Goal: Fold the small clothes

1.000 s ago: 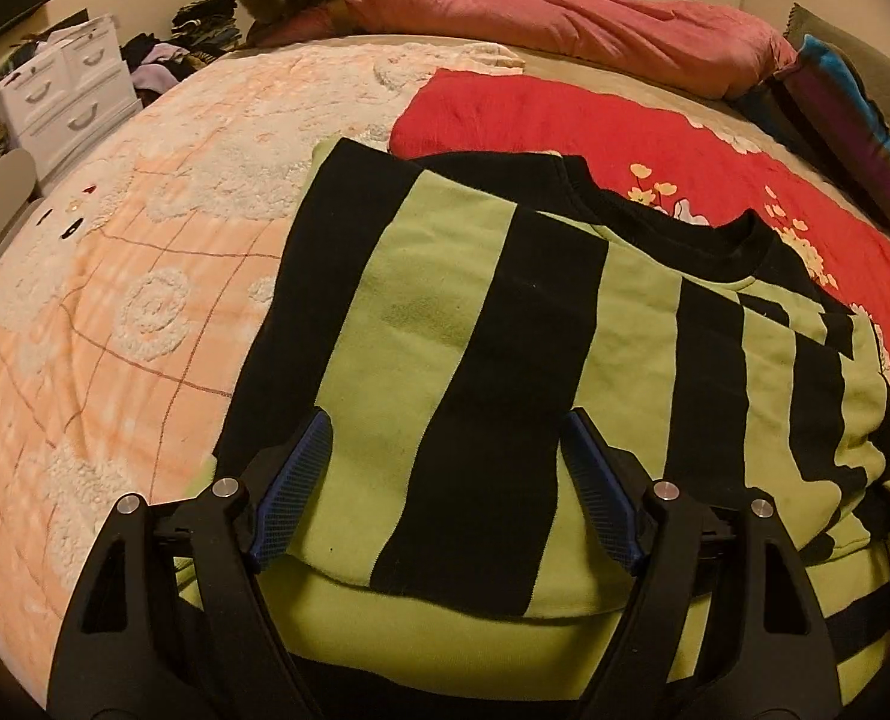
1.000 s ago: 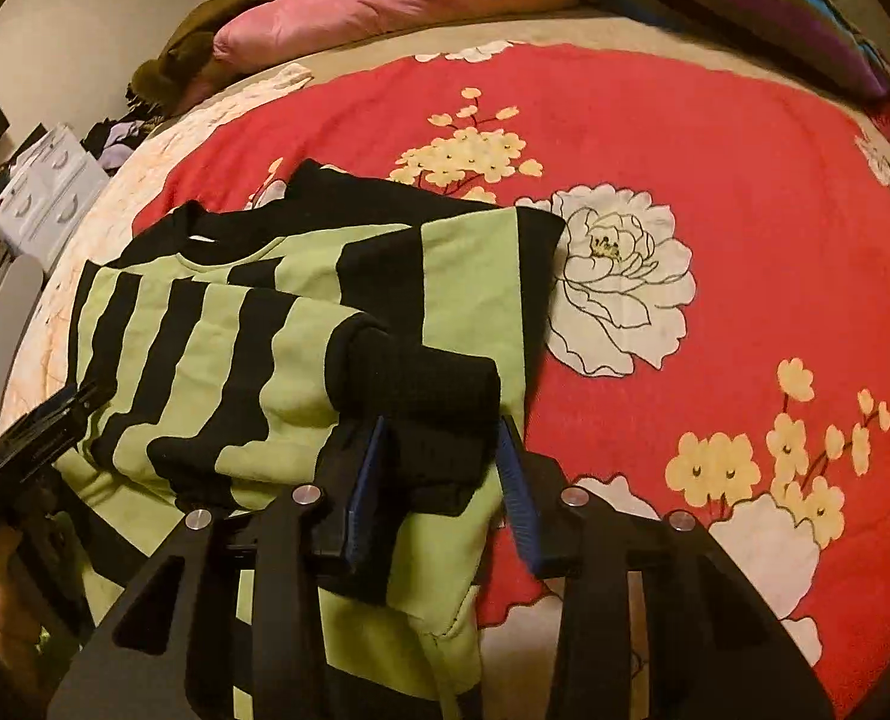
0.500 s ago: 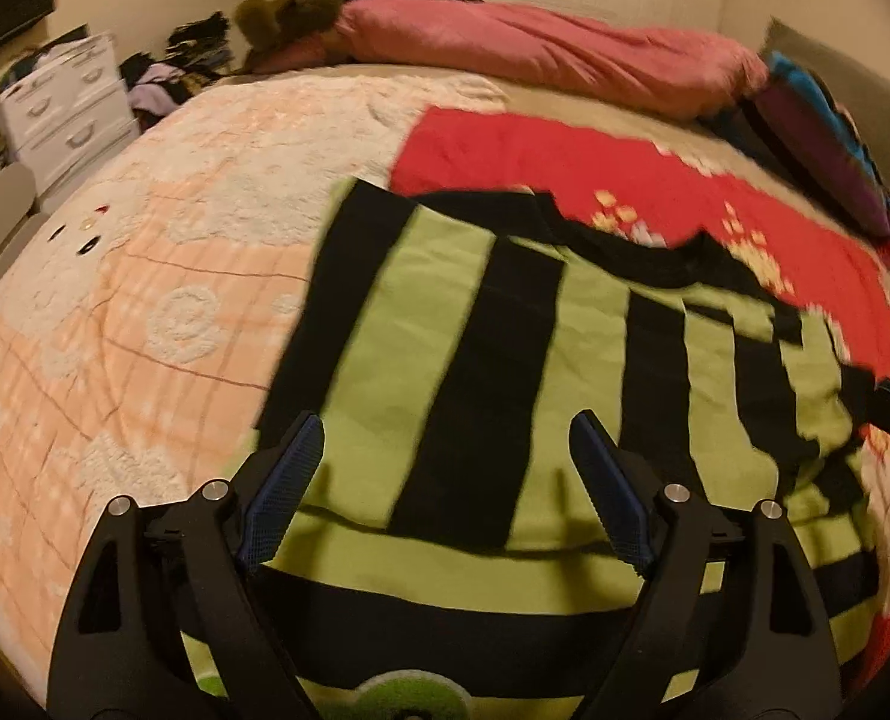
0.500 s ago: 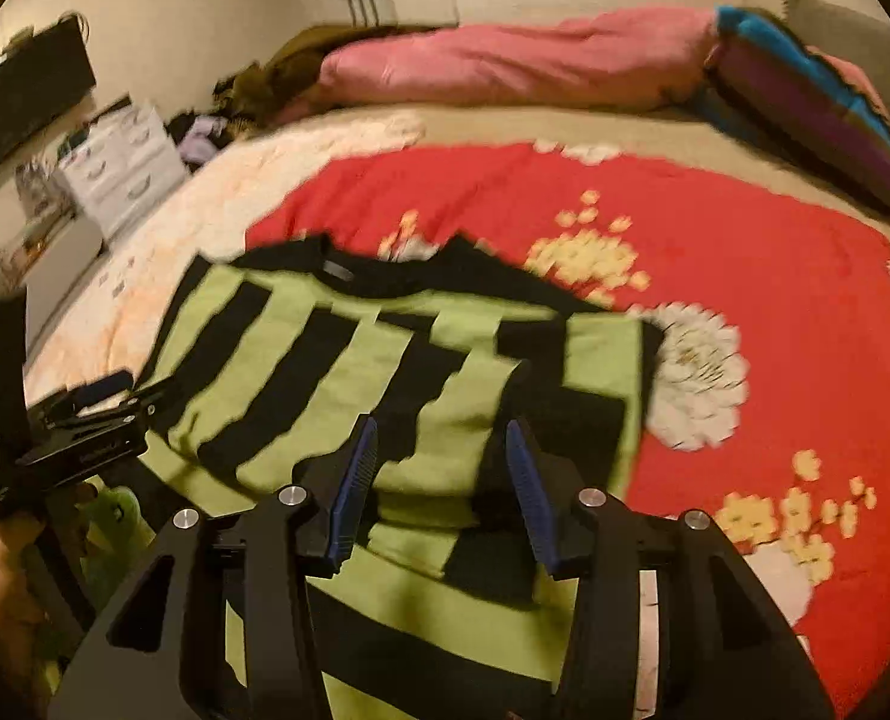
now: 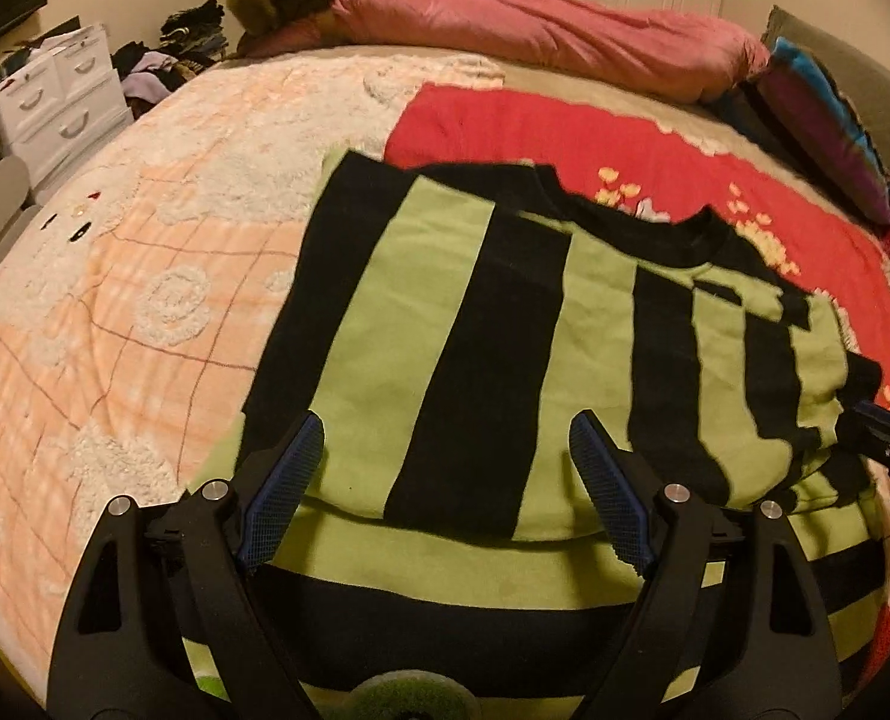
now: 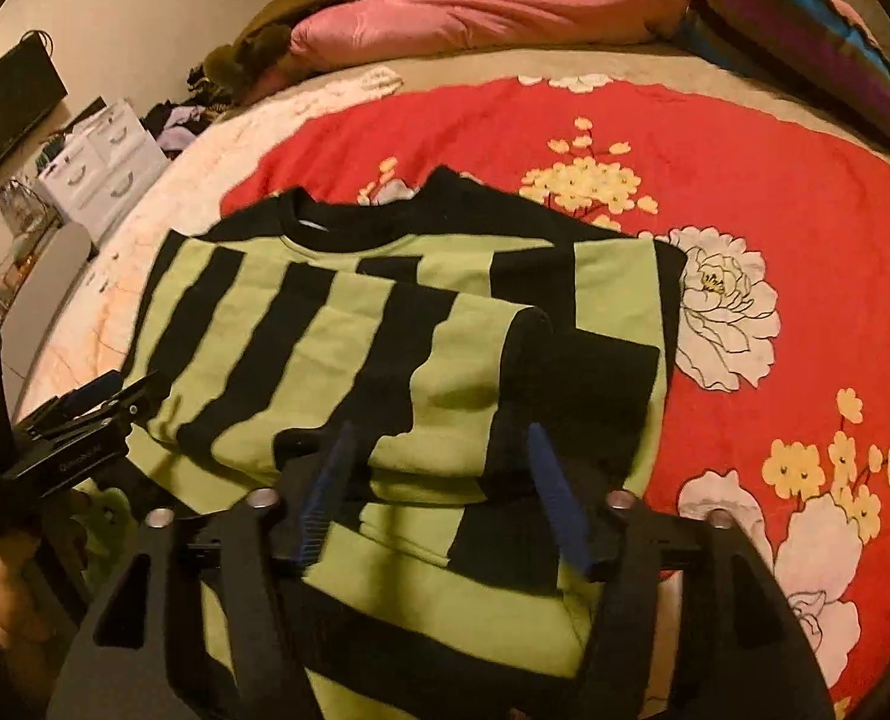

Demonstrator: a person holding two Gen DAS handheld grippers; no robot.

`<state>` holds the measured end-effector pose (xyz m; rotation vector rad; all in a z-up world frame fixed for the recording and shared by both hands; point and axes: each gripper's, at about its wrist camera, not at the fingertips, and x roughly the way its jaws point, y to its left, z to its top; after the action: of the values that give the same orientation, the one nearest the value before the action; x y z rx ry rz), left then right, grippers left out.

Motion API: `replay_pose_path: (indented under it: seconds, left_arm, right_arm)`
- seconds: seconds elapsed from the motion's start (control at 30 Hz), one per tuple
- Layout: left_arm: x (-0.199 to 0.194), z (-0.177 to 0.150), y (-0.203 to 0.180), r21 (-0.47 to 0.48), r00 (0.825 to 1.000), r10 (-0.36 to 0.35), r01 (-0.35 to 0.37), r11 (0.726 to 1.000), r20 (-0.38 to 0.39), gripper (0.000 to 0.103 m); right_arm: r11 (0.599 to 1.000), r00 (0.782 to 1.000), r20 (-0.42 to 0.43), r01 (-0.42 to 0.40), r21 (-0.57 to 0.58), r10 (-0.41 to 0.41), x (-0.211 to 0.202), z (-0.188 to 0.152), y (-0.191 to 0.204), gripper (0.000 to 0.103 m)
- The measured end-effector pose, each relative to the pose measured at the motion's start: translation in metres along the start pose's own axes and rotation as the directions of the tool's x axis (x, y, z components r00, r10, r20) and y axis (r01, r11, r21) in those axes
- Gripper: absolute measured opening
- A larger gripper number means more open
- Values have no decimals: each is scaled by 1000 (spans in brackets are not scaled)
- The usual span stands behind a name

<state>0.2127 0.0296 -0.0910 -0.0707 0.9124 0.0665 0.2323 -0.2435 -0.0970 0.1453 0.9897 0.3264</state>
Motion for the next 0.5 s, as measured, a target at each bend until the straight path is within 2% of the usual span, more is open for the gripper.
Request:
replay_pose_path:
  seconds: [0.07,0.23,0.5]
  left_arm:
    - [-5,2,-1,-2,1000,2,-2,1000,19,83]
    - [-16,5,0,-16,999,3,-2,1000,54,90]
    - [-30,7,2,-28,996,14,-12,1000,92,93]
  right_arm:
    - [1000,1000,12,-10,2,10,-7,1,2,68]
    - [1000,998,52,-21,22,20,-24,6,2,87]
    - [999,995,102,-23,30,20,-44,11,6,95]
